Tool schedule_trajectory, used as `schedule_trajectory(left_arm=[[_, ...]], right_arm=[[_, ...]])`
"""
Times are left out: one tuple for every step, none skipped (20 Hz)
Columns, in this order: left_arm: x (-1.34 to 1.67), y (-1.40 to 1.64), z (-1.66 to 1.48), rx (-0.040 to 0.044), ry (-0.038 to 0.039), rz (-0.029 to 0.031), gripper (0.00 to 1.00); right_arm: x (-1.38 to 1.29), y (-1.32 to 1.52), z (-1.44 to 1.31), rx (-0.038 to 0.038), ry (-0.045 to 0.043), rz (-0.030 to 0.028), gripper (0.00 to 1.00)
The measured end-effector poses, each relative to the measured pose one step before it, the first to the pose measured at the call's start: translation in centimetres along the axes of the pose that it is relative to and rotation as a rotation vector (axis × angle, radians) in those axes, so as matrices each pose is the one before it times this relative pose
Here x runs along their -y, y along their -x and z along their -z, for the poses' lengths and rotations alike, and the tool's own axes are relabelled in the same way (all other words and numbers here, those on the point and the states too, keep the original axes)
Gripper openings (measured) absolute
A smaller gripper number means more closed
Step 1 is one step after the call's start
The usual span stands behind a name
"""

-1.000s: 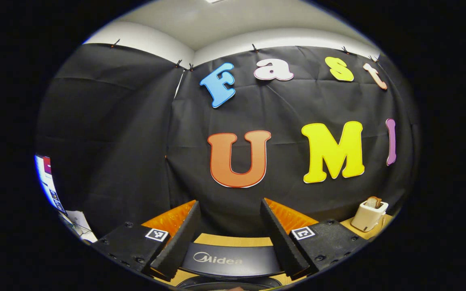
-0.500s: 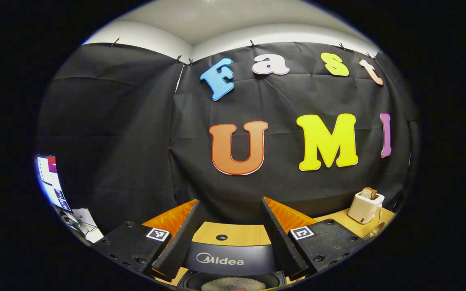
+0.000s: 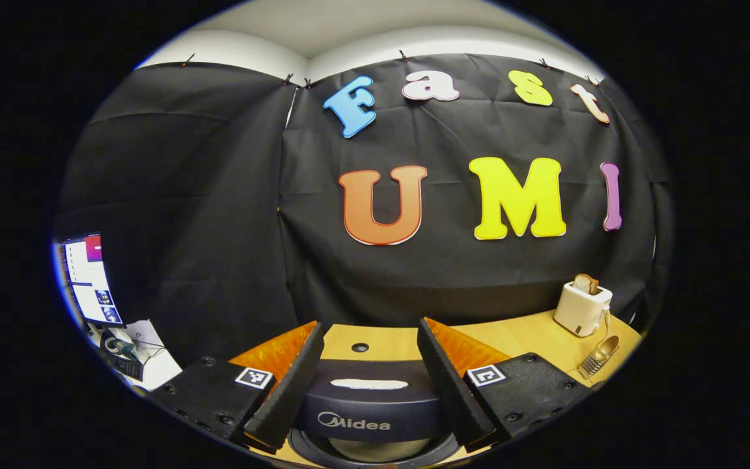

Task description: Close the left gripper, press the button to open the rice cooker; take a wooden spoon from the chopstick holder with the right hand, scoop a spoonful of rice and pour it into the rice cooker, then put the wooden spoon back into the chopstick holder.

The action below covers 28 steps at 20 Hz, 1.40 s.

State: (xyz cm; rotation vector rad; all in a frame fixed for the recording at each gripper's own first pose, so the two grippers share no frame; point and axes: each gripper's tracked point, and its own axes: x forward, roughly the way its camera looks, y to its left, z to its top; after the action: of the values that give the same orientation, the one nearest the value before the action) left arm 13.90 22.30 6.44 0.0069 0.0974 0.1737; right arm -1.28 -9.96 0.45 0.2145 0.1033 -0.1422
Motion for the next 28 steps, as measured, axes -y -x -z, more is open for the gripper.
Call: schedule_trajectory(left_arm=[[-0.024, 0.317, 1.518, -0.0248, 0.00419, 0.00417, 0.92], [0.104, 0.132, 1.319, -0.02188, 0.00362, 0.00422, 0.93], [0.548, 0.089, 1.234, -0.02344, 0.00787, 0.02084, 0.93], [0.343, 0.067, 1.0, -0.01707, -0.00225, -0.0024, 0.93], [-0.373, 0.464, 0.455, 0.00868, -0.01143, 0.0006, 0.94], [-0.025, 0.104, 0.495, -0.0029, 0.00044, -0.00099, 0.94], [-0.024, 0.23, 0.658, -0.00791, 0.00724, -0.0001, 0.93], [-0.006, 0.092, 0.715, -0.01007, -0.00253, 0.00058, 0.93], [0.141, 0.133, 0.432, -0.00565, -0.00415, 0.00049, 0.93], [0.008, 0.11, 0.525, -0.00103, -0.00027, 0.00033, 0.93], [-0.011, 0.108, 0.465, 0.00639, -0.00497, 0.00167, 0.93], [-0.001, 0.088, 0.192, 0.01261, -0.00899, 0.00331, 0.93], [-0.068, 0.056, 0.462, 0.00822, -0.00285, 0.00497, 0.93], [0.04, 0.059, 0.353, 0.00877, 0.00289, 0.00315, 0.93], [-0.093, 0.046, 0.29, 0.0066, 0.00103, 0.0013, 0.93], [0.056, 0.056, 0.176, 0.00516, 0.0004, -0.00067, 0.93], [-0.036, 0.009, 0.215, -0.00295, 0.00132, -0.00345, 0.93], [-0.048, 0.074, 0.405, -0.01233, -0.00045, -0.00712, 0.93], [-0.059, 0.082, 0.464, -0.01839, -0.00123, -0.00639, 0.93], [-0.011, 0.045, 0.417, -0.02228, 0.00154, -0.00518, 0.93], [0.05, 0.253, 0.13, -0.01112, 0.00425, -0.00453, 0.93], [-0.004, 0.164, -0.209, 0.00154, -0.00287, -0.00319, 0.93], [0.04, 0.131, 0.179, -0.01122, -0.00156, -0.00376, 0.91], [-0.029, 0.326, 0.018, -0.00414, -0.00129, -0.00324, 0.9], [-0.083, 0.35, 0.15, -0.01078, -0.00005, -0.00365, 0.89], [-0.054, 0.436, 0.077, -0.00665, -0.00109, -0.00207, 0.89], [0.003, 0.363, 0.104, -0.0072, 0.00153, 0.00019, 0.88], [-0.083, 0.378, 0.141, -0.00824, 0.00471, -0.00169, 0.88]], right_arm=[[-0.035, -0.083, 0.099, -0.00123, 0.00014, 0.00138, 0.95], [-0.058, 0.007, 0.073, -0.00136, -0.00088, 0.00026, 0.95], [-0.024, -0.138, 0.149, -0.00387, 0.0007, -0.00173, 0.95], [-0.095, 0.067, 0.026, -0.00285, 0.00062, -0.00162, 0.95], [-0.107, 0.015, 0.109, -0.00192, 0.00052, -0.00028, 0.95], [-0.023, -0.156, 0.014, -0.00181, -0.0004, 0.00087, 0.95], [-0.022, -0.114, 0.174, -0.00272, -0.00011, -0.00037, 0.95], [-0.102, -0.035, 0.025, -0.00317, 0.00059, -0.00214, 0.95], [-0.126, 0.084, 0.204, -0.00333, 0.00126, -0.00283, 0.95], [-0.139, -0.135, 0.086, -0.002, 0.00141, -0.00286, 0.95], [-0.134, -0.019, 0.05, -0.00189, 0.0014, -0.00189, 0.95], [-0.11, -0.054, 0.052, -0.00103, 0.00192, -0.00331, 0.95], [-0.018, -0.053, 0.066, -0.00065, 0.00169, -0.00163, 0.95], [-0.077, 0.001, 0.098, -0.00271, 0.00237, -0.0004, 0.95], [0.001, 0.006, 0.037, -0.0021, 0.00093, -0.00109, 0.95], [0.006, -0.005, -0.019, -0.00134, -0.00062, -0.00119, 0.95], [0.012, -0.071, 0.009, -0.00159, -0.0005, 0.00064, 0.95], [0.051, -0.044, 0.163, -0.00177, -0.00116, 0.00104, 0.95], [0.052, -0.285, 0.05, -0.00302, -0.00138, 0.00059, 0.95], [0.137, -0.084, 0.186, -0.00639, -0.0016, 0.00182, 0.95], [0.003, -0.096, 0.15, -0.00625, -0.00257, -0.0006, 0.95], [-0.138, -0.034, 0.089, -0.00623, -0.00273, -0.00307, 0.95], [-0.04, -0.014, 0.049, -0.00422, -0.00127, -0.00325, 0.95], [-0.001, -0.014, 0.033, -0.00082, -0.00035, -0.00125, 0.95], [0.078, -0.036, 0.0, -0.00022, 0.00176, 0.00109, 0.95], [-0.079, -0.181, 0.106, -0.00137, 0.00177, 0.0013, 0.95], [0.033, -0.052, 0.088, -0.00334, 0.00004, 0.0005, 0.95], [0.008, -0.154, 0.119, -0.00483, -0.0015, -0.00089, 0.95]])
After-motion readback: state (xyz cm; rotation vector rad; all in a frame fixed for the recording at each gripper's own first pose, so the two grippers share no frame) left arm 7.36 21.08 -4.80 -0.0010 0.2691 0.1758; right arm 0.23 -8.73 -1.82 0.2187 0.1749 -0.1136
